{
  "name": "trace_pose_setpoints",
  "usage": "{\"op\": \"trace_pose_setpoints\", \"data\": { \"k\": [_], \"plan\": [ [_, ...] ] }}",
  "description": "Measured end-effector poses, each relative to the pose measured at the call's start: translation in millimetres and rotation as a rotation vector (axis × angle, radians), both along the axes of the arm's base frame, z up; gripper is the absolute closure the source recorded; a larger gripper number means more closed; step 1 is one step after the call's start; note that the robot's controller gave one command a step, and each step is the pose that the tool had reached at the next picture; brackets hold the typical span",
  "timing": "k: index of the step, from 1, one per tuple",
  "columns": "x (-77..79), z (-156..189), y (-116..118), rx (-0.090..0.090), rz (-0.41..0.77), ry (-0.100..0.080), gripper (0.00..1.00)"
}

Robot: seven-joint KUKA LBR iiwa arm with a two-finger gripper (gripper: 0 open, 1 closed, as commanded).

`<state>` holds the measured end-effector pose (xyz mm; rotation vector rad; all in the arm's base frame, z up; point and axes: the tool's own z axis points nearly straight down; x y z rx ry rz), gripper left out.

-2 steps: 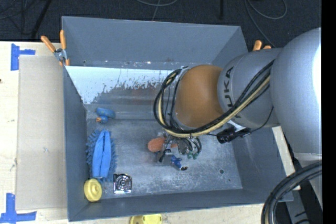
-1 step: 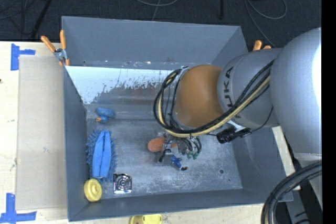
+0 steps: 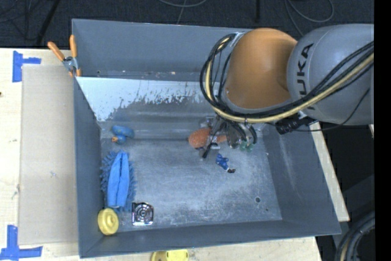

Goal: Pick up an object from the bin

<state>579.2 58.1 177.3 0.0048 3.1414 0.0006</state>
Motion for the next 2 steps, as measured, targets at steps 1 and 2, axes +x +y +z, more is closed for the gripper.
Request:
{"op": "trace_pose_setpoints", "data": {
  "k": [1,2],
  "plan": [
    [0.0,0,0,0.0,-0.001,0.0,1.0],
    [15.0,105,16,0.0,0.001,-0.001,1.0]
  ]
}}
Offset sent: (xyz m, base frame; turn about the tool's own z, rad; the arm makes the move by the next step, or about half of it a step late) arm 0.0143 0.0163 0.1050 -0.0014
